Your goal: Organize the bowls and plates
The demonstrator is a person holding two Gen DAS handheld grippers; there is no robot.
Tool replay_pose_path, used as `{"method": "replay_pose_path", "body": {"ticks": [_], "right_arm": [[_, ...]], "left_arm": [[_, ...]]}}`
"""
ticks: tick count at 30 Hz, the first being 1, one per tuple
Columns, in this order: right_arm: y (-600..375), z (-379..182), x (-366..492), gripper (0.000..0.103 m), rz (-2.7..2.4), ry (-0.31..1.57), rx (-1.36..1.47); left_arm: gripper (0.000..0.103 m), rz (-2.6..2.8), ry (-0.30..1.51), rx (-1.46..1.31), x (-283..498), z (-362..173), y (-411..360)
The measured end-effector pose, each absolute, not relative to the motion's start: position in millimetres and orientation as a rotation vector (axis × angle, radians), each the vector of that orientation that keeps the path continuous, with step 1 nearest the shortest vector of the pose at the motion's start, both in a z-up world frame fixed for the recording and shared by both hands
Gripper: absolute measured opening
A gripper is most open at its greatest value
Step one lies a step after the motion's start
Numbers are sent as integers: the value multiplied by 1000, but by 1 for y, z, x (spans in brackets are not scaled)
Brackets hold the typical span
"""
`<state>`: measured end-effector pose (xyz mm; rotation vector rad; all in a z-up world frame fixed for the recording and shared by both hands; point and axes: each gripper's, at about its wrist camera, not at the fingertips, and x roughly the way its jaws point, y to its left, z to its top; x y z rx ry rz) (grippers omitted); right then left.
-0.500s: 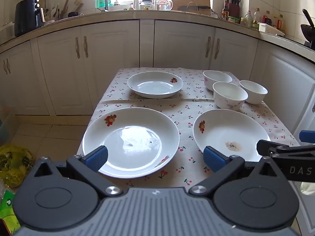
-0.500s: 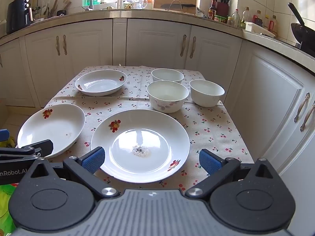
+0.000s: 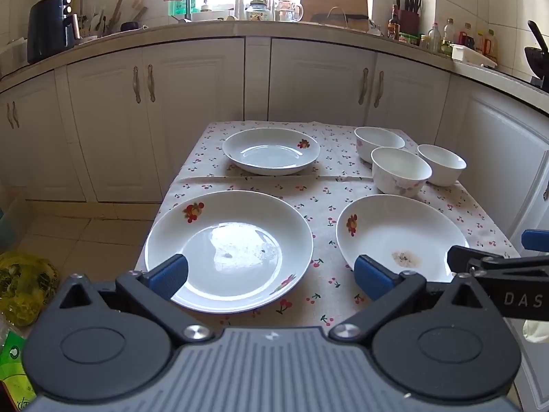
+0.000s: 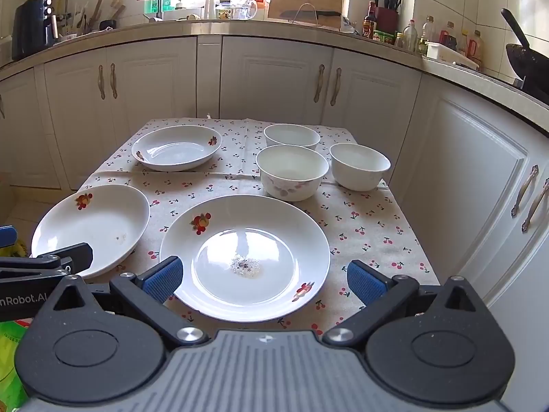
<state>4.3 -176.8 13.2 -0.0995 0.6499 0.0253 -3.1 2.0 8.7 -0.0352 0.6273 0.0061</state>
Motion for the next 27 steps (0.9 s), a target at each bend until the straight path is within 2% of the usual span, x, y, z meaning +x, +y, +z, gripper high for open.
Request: {"method": "replay_pose_path", "body": {"ticks": [27], "right_arm": [[-177,15,3,103,20,649,-107]], "left_arm": [[102,9,620,-33,-4,12,5]]}}
